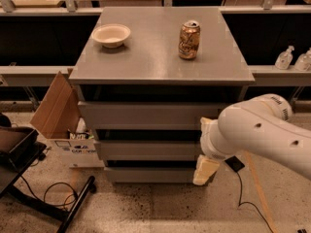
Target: Open bottom drawer
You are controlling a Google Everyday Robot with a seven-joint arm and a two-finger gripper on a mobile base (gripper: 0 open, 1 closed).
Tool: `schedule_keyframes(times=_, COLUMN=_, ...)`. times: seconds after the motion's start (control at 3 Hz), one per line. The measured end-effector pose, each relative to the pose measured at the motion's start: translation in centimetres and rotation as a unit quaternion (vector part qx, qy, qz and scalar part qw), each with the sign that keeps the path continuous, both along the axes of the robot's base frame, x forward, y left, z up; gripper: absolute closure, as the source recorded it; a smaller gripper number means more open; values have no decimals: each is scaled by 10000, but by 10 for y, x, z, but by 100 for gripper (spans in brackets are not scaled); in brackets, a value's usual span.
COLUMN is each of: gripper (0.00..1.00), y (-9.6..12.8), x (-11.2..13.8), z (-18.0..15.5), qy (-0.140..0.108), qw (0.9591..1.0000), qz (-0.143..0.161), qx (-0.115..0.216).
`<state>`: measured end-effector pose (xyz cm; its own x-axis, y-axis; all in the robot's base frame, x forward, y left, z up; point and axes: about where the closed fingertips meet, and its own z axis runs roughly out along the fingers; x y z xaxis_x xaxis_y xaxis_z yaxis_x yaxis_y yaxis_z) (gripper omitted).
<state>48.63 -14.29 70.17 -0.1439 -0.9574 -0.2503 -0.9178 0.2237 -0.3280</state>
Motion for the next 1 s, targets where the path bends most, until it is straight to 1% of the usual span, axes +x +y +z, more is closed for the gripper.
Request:
schedule_keyframes(times=0.33, gripper=0, y=17, x=13, z=-65, qy=86, qw=9999, qz=40, qx=-105)
schedule_keyframes(times=0.67, gripper=0, y=29, x=23, z=-134, qy=103, qw=9999, qz=67, qx=-78)
schedule_keyframes(times=1.0, gripper=0, y=23, x=36, z=-186, qy=81, qw=9999, qz=-70, qx=-25)
